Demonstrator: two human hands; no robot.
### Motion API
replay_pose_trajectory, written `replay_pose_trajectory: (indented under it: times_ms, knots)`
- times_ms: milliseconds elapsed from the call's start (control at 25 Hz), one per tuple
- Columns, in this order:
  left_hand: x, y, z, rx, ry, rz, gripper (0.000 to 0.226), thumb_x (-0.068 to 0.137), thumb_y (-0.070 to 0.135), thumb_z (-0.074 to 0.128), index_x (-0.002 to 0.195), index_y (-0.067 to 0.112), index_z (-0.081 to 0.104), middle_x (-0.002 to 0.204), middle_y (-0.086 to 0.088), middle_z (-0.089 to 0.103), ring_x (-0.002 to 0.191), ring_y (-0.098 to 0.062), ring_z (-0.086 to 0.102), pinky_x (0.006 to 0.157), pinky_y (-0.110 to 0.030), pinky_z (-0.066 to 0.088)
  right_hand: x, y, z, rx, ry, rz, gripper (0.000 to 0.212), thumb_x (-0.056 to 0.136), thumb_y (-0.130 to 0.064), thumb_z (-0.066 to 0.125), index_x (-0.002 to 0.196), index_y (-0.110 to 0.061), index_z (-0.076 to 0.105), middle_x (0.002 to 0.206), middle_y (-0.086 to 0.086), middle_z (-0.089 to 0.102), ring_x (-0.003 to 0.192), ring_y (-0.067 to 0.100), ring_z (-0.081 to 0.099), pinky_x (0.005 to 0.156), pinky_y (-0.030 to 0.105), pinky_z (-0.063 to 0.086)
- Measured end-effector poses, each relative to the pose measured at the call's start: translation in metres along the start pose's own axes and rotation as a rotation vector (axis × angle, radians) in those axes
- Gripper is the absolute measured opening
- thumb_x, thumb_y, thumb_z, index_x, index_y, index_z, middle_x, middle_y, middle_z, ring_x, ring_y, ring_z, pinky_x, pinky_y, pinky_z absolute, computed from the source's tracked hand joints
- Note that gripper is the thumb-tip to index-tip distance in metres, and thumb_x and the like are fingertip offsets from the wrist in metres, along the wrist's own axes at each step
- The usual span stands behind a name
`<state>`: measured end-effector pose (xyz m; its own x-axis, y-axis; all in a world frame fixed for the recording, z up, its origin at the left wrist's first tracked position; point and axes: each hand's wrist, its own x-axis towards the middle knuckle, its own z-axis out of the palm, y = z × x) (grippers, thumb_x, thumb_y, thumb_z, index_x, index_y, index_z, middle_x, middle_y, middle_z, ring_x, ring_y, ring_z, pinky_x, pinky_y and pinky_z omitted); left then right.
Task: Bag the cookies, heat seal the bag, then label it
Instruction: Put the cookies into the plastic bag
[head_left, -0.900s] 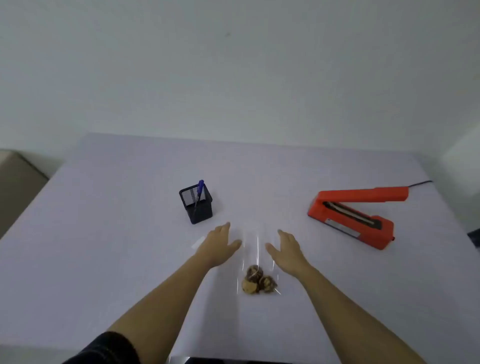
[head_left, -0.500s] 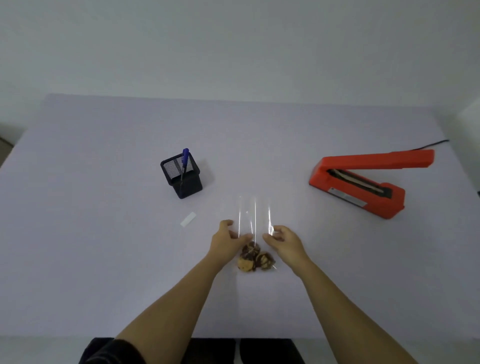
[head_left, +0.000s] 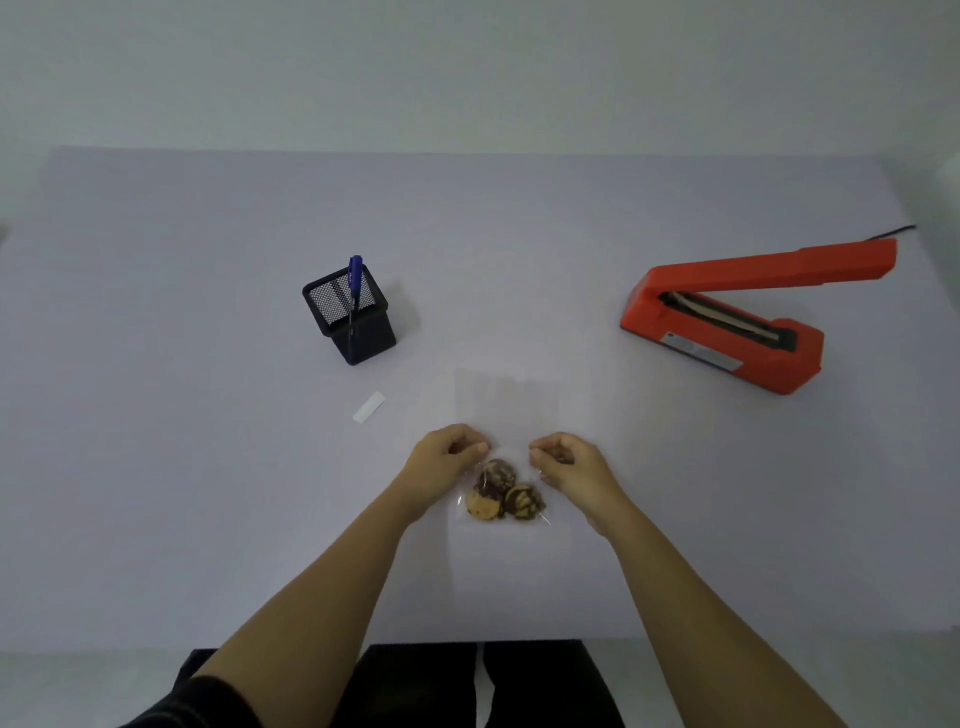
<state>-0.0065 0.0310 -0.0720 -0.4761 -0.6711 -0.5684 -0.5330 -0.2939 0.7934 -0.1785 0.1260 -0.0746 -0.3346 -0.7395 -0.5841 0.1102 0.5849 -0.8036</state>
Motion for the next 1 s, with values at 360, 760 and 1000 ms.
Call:
replay_pose_trajectory:
  times_ms: [360, 760, 1000]
  knots:
    - [0.004, 0.002, 0.015, -0.108, 0.107, 0.039, 0.013, 0.082, 0.028, 0.071, 0.094, 0.024, 0.071, 0.088, -0.001, 0.073, 0.083, -0.014, 0.070, 0.079, -0.030, 0.058, 0.006, 0.000, 0.012, 0.118, -0.002, -0.021, 0.022, 0.082, -0.024, 0.070, 0.101, -0.018, 0.061, 0.097, 0.004, 0.071, 0.089, 0.013, 0.068, 0.075, 0.024, 0.055]
    - [0.013, -0.009, 0.007, -0.122, 0.099, 0.115, 0.014, 0.084, 0.018, 0.068, 0.096, 0.016, 0.075, 0.090, 0.002, 0.075, 0.088, -0.011, 0.070, 0.084, -0.028, 0.056, 0.021, 0.007, 0.015, -0.050, -0.015, -0.174, 0.009, 0.082, -0.017, 0.069, 0.078, -0.022, 0.063, 0.085, -0.003, 0.070, 0.082, 0.005, 0.066, 0.077, 0.025, 0.052]
    - [0.007, -0.009, 0.017, 0.048, 0.261, 0.223, 0.012, 0.086, 0.021, 0.065, 0.093, 0.018, 0.076, 0.083, 0.017, 0.070, 0.079, 0.008, 0.064, 0.077, -0.011, 0.051, 0.018, 0.009, 0.018, 0.103, -0.020, -0.153, 0.018, 0.084, -0.016, 0.067, 0.096, -0.029, 0.064, 0.092, 0.004, 0.073, 0.089, 0.015, 0.068, 0.076, 0.027, 0.055]
